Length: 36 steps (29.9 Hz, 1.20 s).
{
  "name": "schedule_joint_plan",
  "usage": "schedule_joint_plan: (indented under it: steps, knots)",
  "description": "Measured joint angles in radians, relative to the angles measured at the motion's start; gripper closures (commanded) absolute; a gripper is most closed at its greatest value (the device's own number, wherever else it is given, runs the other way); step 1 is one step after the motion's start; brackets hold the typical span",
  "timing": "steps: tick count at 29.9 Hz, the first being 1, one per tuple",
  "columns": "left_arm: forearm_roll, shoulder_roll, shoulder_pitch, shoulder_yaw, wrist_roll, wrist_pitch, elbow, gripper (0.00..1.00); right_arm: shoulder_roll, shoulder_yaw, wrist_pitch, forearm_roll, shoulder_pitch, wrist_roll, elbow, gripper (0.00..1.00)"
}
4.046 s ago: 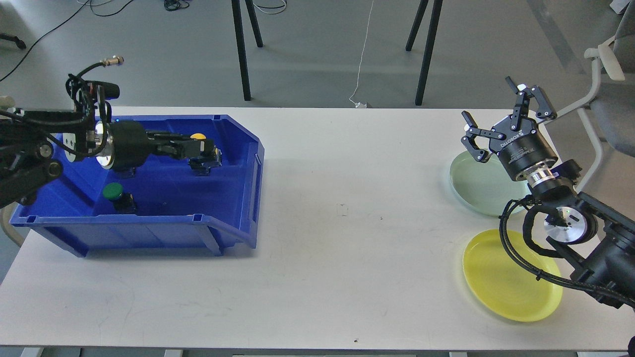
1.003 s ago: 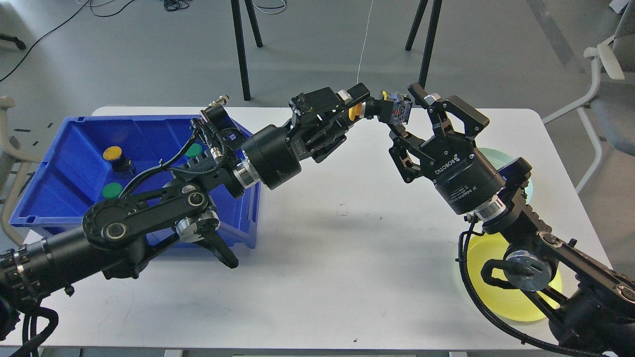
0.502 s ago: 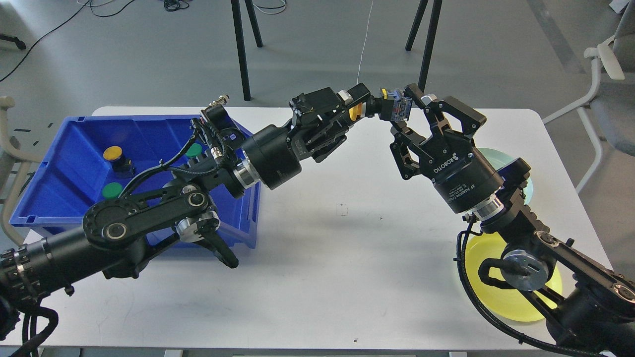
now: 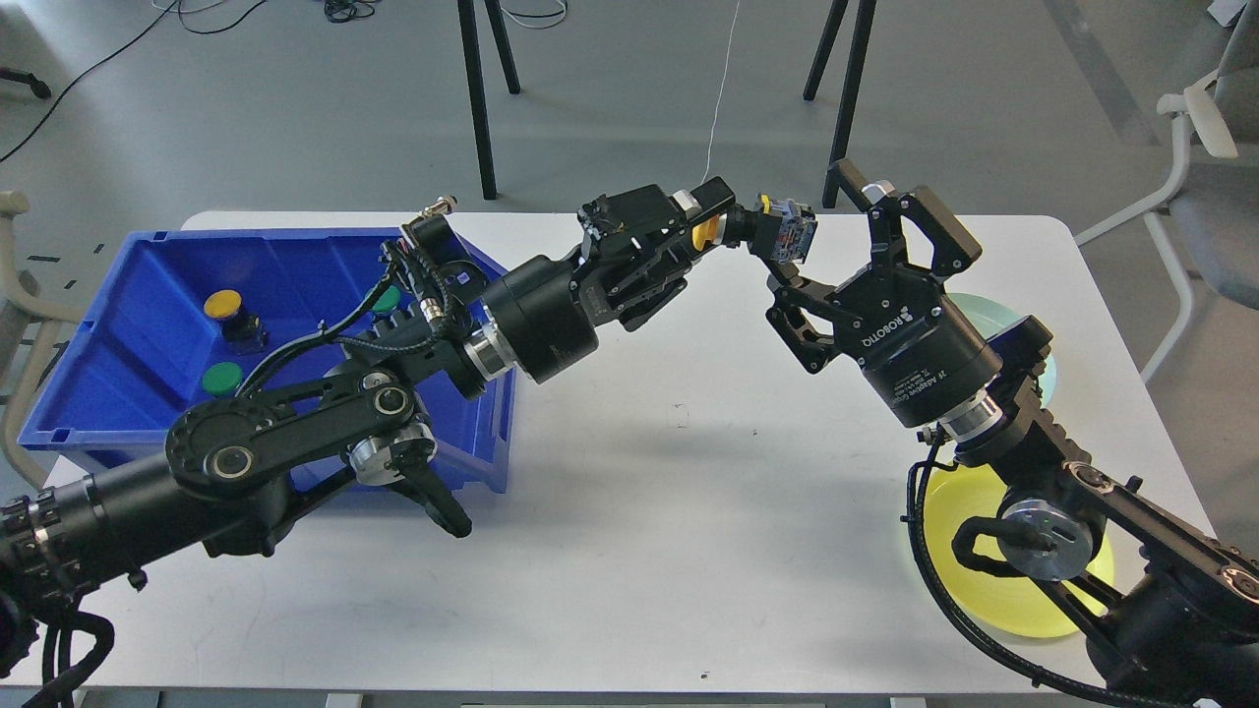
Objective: Pass button and place on color plate
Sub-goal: 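Close the right gripper on the yellow button held by the left gripper, then open the left gripper and pull the right gripper away with the button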
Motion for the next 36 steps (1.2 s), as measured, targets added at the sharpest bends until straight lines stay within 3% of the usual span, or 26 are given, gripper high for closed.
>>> schedule_joint_plan:
  steps: [14, 19, 21, 26, 31, 36]
  knots:
    - [-0.001, 0.0, -0.001, 0.002, -0.003, -0.001, -0.001, 0.99, 0.009, -0.027, 0.008, 0.009, 0.011, -0.002, -0.008, 0.04]
    - [0.011, 0.0, -0.001, 0.003, -0.003, -0.001, -0.001, 0.99, 0.01, -0.028, 0.004, 0.04, 0.024, -0.002, -0.024, 0.09]
    - [0.019, 0.0, -0.001, 0.003, -0.003, -0.002, -0.001, 0.99, 0.01, -0.028, 0.003, 0.046, 0.026, -0.002, -0.028, 0.21]
    - [0.022, 0.0, -0.001, 0.001, -0.003, -0.002, -0.001, 0.98, 0.01, -0.033, 0.006, 0.043, 0.027, -0.002, -0.03, 0.89]
    - [0.022, 0.0, -0.001, 0.0, -0.003, -0.002, -0.001, 0.98, 0.011, -0.036, 0.01, 0.031, 0.028, -0.002, -0.032, 0.99]
    - [0.023, 0.0, -0.001, -0.002, -0.004, -0.002, -0.001, 0.97, 0.011, -0.038, 0.006, 0.031, 0.028, -0.003, -0.034, 1.0]
